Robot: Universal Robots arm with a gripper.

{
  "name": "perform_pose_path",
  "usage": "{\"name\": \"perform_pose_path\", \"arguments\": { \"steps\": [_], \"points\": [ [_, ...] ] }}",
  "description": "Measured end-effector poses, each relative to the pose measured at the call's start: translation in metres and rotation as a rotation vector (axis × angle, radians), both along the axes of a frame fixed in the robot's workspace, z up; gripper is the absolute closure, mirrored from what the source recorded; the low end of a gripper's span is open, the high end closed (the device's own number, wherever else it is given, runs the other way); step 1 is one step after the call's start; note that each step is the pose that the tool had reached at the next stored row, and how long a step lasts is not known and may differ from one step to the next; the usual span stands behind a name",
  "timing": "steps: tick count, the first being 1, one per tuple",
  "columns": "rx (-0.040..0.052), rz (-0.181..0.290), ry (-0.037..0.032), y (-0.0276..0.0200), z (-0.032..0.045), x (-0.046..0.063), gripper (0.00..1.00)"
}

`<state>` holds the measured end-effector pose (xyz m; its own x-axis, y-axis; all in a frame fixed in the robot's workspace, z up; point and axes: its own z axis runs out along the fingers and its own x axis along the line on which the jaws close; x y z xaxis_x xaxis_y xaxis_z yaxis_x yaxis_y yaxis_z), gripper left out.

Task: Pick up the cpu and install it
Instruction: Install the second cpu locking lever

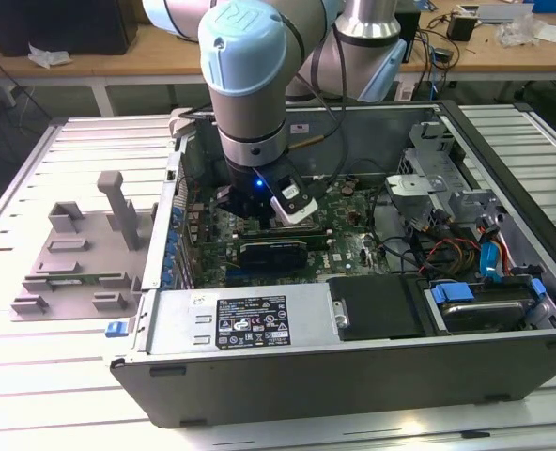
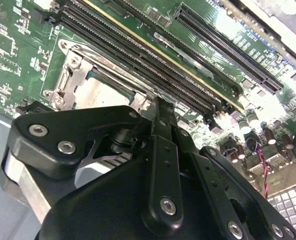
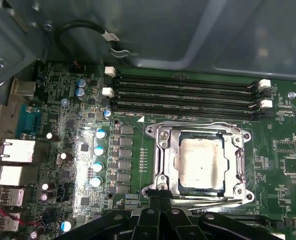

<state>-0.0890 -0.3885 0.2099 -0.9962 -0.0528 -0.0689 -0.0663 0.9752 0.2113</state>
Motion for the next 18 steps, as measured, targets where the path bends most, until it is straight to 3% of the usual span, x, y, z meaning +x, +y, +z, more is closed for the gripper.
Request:
{"name": "perform_pose_path", "arguments": {
  "steps": [7,10,12,15,18],
  "points": [
    [-0.0006,-0.001,0.0033,-0.0099,0.0002,0.001,0.89],
    [-0.0003,-0.001,0.0033,-0.0108,0.0001,0.001,0.89],
    [0.0048,-0.001,0.0016,-0.0109,-0.0002,0.001,0.89],
    [0.0278,-0.001,-0.0089,-0.0108,-0.0025,0.001,0.89],
    [0.0297,0.0,-0.0106,-0.011,-0.0032,0.001,0.89]
  ]
}}
